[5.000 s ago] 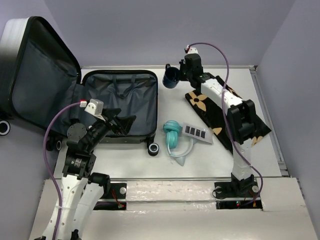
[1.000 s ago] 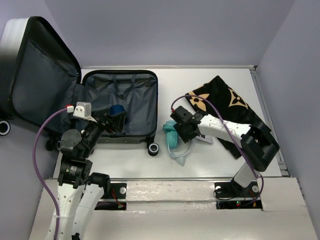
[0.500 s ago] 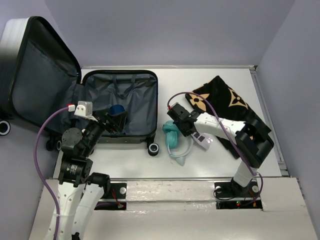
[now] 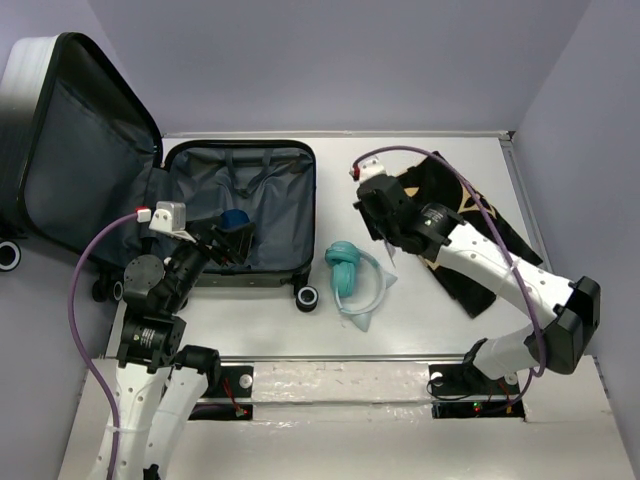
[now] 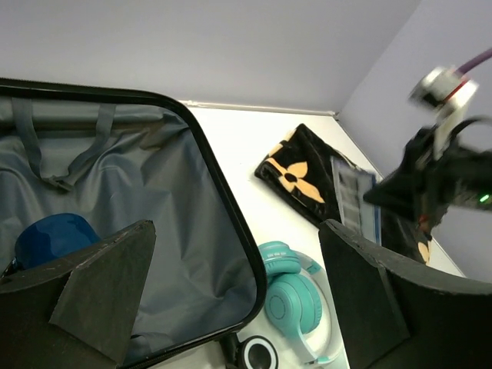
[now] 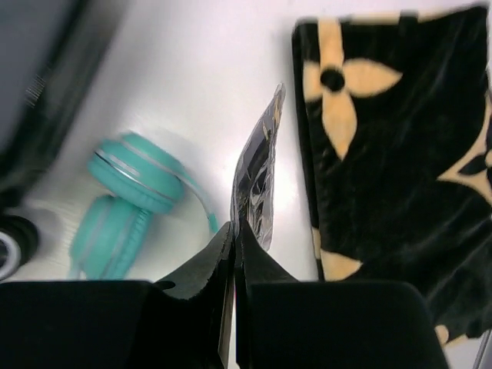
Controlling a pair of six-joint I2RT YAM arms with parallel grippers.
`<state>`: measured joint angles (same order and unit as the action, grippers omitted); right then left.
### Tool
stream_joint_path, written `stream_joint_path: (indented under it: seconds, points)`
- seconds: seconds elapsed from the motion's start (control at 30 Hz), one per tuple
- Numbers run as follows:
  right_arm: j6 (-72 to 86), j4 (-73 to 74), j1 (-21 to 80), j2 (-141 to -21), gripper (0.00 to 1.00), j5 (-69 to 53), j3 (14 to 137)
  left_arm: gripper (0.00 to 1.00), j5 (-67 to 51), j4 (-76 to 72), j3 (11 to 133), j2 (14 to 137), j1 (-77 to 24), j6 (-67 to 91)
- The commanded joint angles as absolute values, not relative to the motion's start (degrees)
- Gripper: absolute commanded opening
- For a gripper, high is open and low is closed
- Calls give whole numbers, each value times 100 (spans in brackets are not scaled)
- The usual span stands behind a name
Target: Pack the luggage
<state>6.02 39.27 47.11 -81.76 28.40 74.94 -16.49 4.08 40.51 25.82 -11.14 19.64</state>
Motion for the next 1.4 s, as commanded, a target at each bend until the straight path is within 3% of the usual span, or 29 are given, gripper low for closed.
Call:
stream_joint_path:
  seconds: [0.0, 0.17, 0.3, 0.33, 0.37, 0.43, 0.47, 0.6, 0.63, 0.67, 0.7, 0.73, 0.83, 0.93, 1.03, 1.37]
  points:
    - [204, 3271, 5027, -8357, 7, 2796, 8558, 99, -1793, 88, 4034, 2645, -1064, 1986]
    - [-210, 2226, 5158, -9586, 7, 2137, 9990, 99, -1679, 123, 4060, 2637, -976, 1969]
    - [-501, 2065, 5466, -11176, 7, 1776, 11835, 99, -1574, 167, 4078, 2628, -923, 1951]
    - [-527, 2074, 5519, -11867, 13, 1741, 12613, 99, -1565, 176, 4078, 2628, -905, 1951]
    - [-588, 2231, 5572, -12161, 49, 1697, 12960, 99, -1521, 184, 4078, 2637, -905, 1942]
    - [-510, 2826, 5625, -12752, 84, 1976, 13724, 99, -1503, 202, 4087, 2628, -905, 1942]
    - [-431, 2830, 5625, -12744, 87, 2065, 13676, 99, -1503, 211, 4087, 2619, -905, 1942]
    - [199, 2419, 5502, -11438, 83, 2337, 11441, 99, -1582, 185, 4078, 2619, -896, 1951]
    - [350, 2243, 5389, -10660, 79, 2390, 10225, 99, -1608, 167, 4078, 2610, -896, 1960]
    - [499, 2067, 5336, -10278, 76, 2417, 10213, 99, -1626, 158, 4069, 2610, -896, 1951]
    - [797, 1839, 5335, -9918, 72, 2443, 9108, 99, -1635, 150, 4069, 2584, -896, 1960]
    - [982, 1811, 5248, -9601, 64, 2452, 8627, 99, -1643, 149, 4061, 2584, -896, 1960]
    - [1799, 2063, 5072, -8624, 53, 2609, 7000, 99, -1679, 132, 4061, 2549, -879, 1969]
    - [2723, 2320, 4511, -8008, 55, 2638, 5763, 99, -1687, 114, 4052, 2540, -870, 1978]
    - [3014, 2145, 3859, -7656, 70, 2215, 4897, 99, -1722, 105, 4043, 2558, -870, 1978]
    - [2145, 1381, 3604, -8655, 74, 1187, 4991, 99, -1766, 114, 4052, 2601, -861, 1969]
